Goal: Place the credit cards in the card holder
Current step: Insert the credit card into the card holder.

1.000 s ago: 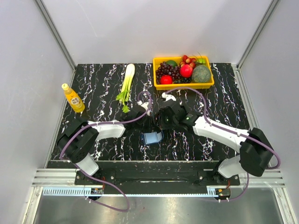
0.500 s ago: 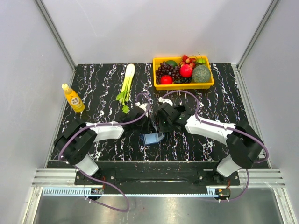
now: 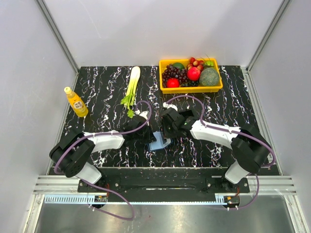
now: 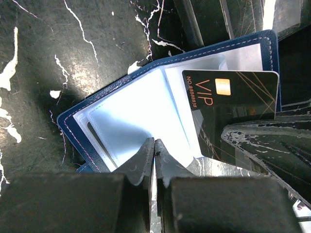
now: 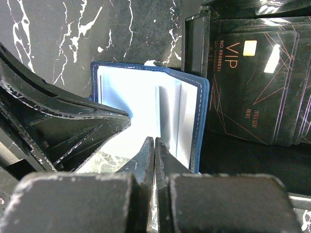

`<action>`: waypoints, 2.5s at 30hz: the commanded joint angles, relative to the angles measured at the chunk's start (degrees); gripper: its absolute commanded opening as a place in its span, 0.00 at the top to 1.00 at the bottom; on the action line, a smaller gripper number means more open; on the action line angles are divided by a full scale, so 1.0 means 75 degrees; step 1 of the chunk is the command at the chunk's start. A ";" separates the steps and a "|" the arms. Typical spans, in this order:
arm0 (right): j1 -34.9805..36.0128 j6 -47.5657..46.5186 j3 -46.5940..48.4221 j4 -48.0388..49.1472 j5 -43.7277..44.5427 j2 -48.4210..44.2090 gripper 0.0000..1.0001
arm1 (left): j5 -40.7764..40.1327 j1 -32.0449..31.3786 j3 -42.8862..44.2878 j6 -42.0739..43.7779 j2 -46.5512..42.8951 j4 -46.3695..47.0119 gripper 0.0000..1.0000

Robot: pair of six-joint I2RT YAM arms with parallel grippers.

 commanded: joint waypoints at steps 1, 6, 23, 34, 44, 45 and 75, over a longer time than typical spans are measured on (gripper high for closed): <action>0.0121 -0.0241 0.0346 -0.0060 -0.0129 -0.0352 1.00 | -0.0202 -0.0034 -0.0109 0.0051 0.0044 0.0102 0.96; 0.0157 -0.0370 0.0544 -0.0165 -0.0410 -0.0191 1.00 | -0.0248 -0.0034 -0.0249 -0.0007 0.0232 0.0114 0.98; 0.0391 -0.0593 0.1072 -0.1161 0.1510 -0.0270 1.00 | -0.0823 -0.0034 -0.0753 -0.0031 -0.0119 -0.0413 1.00; 0.0473 -0.1026 0.1517 -0.1337 0.1102 0.0233 1.00 | -0.0799 -0.0034 -0.0554 0.0039 -0.0143 -0.0437 1.00; 0.0719 -0.1378 0.1881 -0.2087 0.1556 0.1124 1.00 | -0.0764 -0.0022 -0.0425 0.0051 -0.0119 -0.0472 1.00; 0.0719 -0.1448 0.1962 -0.2273 0.1813 0.1147 1.00 | -0.0753 -0.0034 -0.0425 0.0062 -0.0119 -0.0472 1.00; 0.0848 0.0051 0.1319 -0.0412 -0.0329 0.0164 1.00 | -0.0835 -0.0022 -0.0777 -0.0465 -0.0518 0.0114 1.00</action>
